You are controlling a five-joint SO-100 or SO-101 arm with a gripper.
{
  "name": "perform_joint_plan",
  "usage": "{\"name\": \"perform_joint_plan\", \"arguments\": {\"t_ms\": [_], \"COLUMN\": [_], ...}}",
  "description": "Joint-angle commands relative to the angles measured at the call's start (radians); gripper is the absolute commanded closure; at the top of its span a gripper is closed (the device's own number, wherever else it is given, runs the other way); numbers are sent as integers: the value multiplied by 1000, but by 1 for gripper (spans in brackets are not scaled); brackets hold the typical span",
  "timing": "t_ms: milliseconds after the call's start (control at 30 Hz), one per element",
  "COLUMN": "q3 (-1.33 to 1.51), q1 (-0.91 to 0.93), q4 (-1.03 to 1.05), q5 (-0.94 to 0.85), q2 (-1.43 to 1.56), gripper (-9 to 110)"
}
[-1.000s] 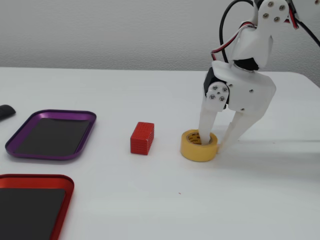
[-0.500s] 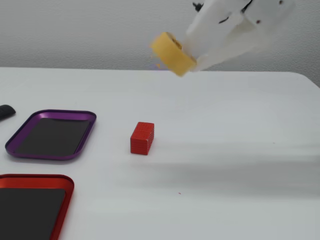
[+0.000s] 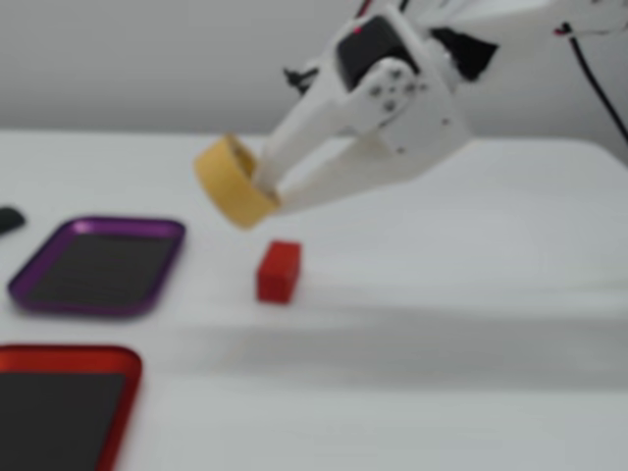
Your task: Grasp a tape and put it in the right purple dish.
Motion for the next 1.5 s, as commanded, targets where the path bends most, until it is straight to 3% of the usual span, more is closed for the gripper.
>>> {"name": "perform_joint_plan", "arguments": {"t_ms": [0, 200, 367, 700, 1133, 1467], "q3": [-198, -531, -772, -1049, -1235, -1486], "q1": [35, 97, 153, 178, 175, 161], "q4": [-34, 141, 305, 499, 792, 1338], "q5": [-2, 3, 110, 120, 132, 140], "q2": [-184, -445, -611, -808, -838, -752], "gripper": [102, 102, 102, 102, 90, 90]}}
